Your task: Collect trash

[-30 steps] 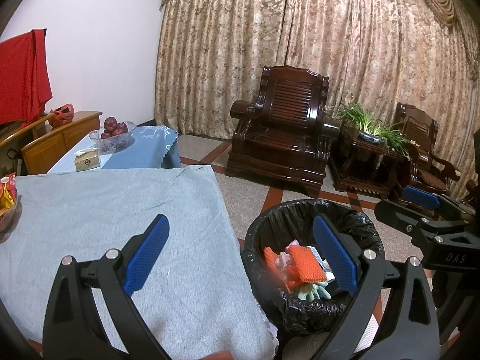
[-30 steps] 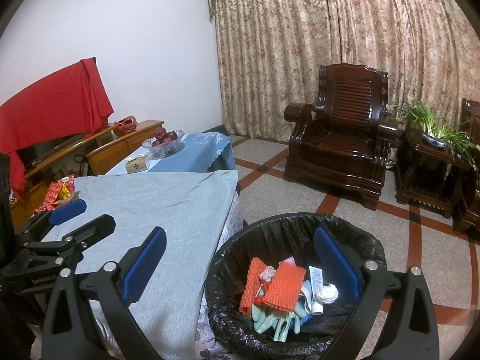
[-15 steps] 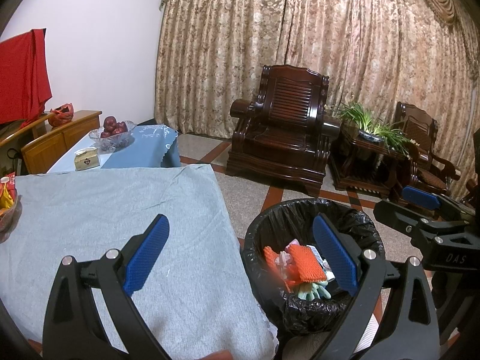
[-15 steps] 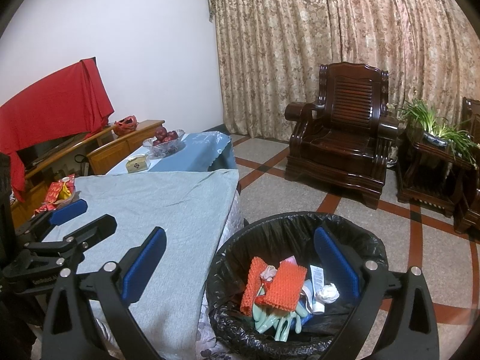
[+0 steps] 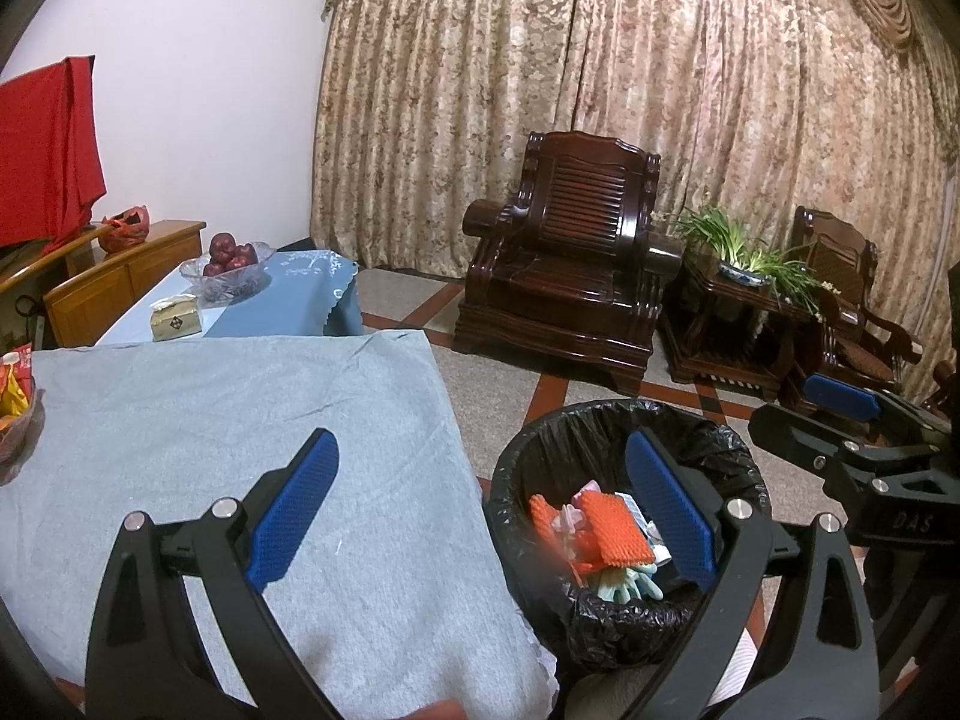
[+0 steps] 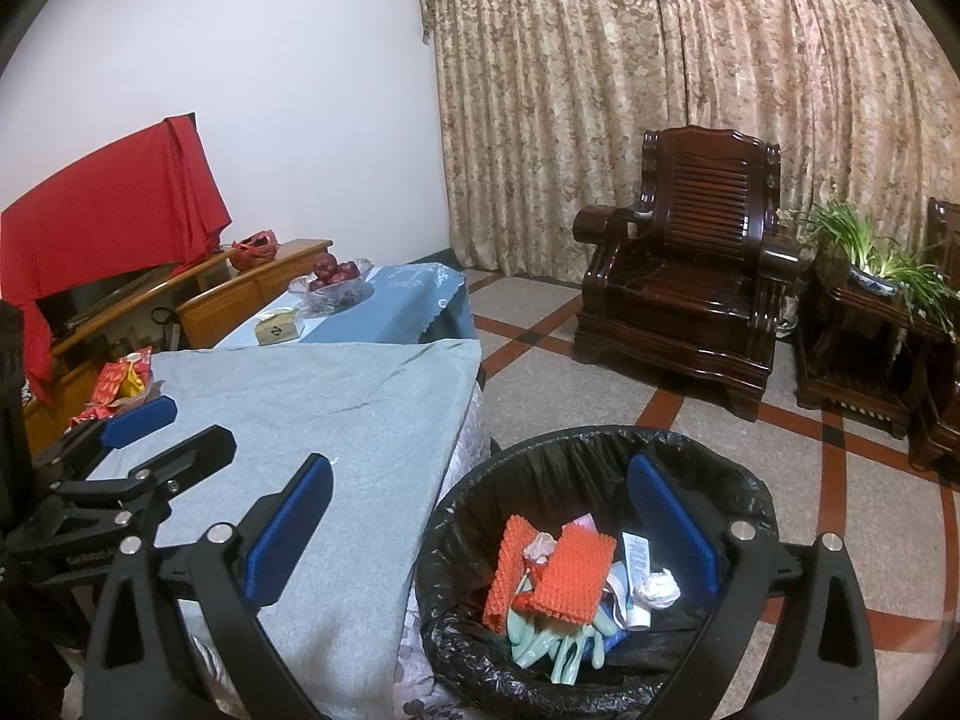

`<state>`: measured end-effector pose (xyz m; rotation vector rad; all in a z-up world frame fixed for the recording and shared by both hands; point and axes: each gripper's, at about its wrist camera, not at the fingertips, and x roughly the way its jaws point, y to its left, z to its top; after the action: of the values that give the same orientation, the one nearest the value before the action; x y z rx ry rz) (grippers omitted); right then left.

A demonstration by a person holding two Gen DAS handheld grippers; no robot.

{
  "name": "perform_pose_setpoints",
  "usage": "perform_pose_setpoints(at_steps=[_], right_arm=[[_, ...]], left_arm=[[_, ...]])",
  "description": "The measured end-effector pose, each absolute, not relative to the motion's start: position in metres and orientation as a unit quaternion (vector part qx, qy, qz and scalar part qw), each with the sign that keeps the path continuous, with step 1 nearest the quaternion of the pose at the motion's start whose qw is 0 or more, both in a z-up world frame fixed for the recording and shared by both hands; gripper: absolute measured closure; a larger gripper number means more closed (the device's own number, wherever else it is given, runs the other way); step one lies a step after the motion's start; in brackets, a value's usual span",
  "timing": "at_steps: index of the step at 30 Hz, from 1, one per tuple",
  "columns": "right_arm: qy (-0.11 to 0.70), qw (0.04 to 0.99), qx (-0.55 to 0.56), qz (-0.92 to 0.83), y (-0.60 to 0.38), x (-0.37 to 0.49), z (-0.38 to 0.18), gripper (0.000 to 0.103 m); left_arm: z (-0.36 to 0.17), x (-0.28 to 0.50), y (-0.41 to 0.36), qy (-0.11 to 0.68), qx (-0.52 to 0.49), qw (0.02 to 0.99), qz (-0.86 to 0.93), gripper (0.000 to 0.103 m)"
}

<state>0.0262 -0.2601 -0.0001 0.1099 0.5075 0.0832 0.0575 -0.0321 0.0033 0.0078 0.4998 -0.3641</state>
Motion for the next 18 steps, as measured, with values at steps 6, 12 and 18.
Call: perform_pose_setpoints(at_steps=[6, 12, 18], right_arm=[[0.251, 0.965, 0.055, 0.040, -0.2595, 0.0263, 0.0002, 0.006], [0.252, 0.965, 0.055, 0.042, -0.2599, 0.0265, 0.0002, 0.006], [0.253, 0.965, 0.056, 0.042, -0.2552, 0.0252, -0.0023, 0.006]], left_arm=[[0.0035, 0.0578, -0.0313, 0.246, 0.003, 0.952, -0.180, 0.009], [0.0038, 0.0575, -0.0326, 0.246, 0.004, 0.952, -0.180, 0.009], [0.0023, 0.0571, -0.0313, 0.249, 0.003, 0.952, -0.178, 0.009]])
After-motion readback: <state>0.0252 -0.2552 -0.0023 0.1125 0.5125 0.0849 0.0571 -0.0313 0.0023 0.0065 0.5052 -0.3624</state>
